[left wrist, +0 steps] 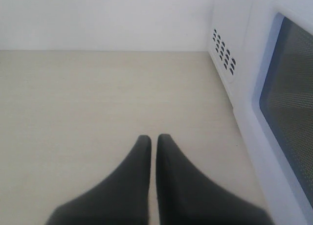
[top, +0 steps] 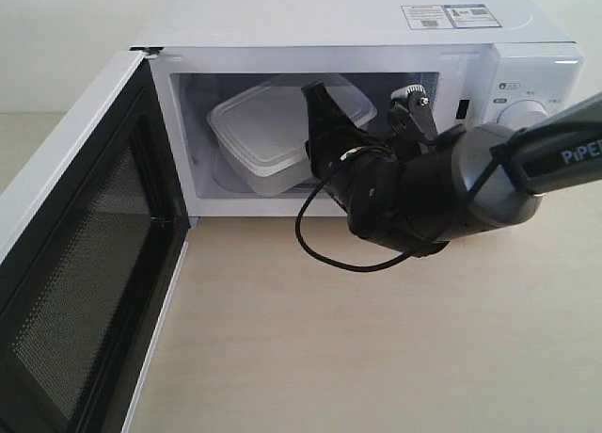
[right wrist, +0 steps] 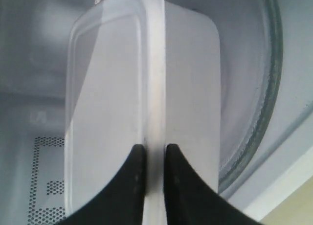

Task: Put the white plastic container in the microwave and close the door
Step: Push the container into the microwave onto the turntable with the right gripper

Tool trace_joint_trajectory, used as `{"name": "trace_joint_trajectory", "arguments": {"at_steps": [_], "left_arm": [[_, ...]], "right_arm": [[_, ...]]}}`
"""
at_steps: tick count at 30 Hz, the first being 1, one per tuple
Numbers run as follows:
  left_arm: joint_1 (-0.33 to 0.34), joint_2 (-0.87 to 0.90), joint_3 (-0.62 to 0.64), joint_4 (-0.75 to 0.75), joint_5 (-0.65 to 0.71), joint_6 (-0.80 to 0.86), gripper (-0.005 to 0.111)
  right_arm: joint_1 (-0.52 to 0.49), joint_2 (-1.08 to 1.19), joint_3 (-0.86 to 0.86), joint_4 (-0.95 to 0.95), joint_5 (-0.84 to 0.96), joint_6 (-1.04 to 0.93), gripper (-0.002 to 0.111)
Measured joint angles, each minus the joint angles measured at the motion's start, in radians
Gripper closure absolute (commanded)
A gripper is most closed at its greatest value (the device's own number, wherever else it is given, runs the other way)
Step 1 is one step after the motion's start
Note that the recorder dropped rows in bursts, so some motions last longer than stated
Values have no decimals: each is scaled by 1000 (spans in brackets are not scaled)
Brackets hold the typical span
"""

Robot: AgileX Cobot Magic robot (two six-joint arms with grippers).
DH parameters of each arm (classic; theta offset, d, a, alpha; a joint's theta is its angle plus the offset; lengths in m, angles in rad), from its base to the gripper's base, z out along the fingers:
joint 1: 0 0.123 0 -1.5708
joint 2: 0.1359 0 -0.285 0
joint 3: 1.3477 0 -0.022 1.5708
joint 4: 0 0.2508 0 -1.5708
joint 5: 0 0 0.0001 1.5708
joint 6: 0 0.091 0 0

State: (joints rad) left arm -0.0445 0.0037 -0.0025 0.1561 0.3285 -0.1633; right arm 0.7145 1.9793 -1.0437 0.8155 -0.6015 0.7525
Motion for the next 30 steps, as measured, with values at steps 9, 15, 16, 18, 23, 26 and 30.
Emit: {"name": "trace_joint_trajectory", "arguments": {"at_steps": [9,15,16,18,23,26,30], "left_arm": [[0,0,0,0,0,0,102],[0,0,0,0,0,0,102],[0,0,0,0,0,0,102],[0,0,0,0,0,0,102],[0,0,0,0,0,0,102],[0,0,0,0,0,0,102],[0,0,0,0,0,0,102]], "right_arm": [[-10,23,-10,9,-23,1,101],[-10,23,-12,13,-48,-4,71],[-10,23,-12,13,-52,-6,65],[-12,23,-12,13,-55,-11,58],[-15,23,-12,0,-54,-15,57],[-15,17,-12,-28,-14,-15,57],[-15,-27,26,-122,13,-15,57]]}}
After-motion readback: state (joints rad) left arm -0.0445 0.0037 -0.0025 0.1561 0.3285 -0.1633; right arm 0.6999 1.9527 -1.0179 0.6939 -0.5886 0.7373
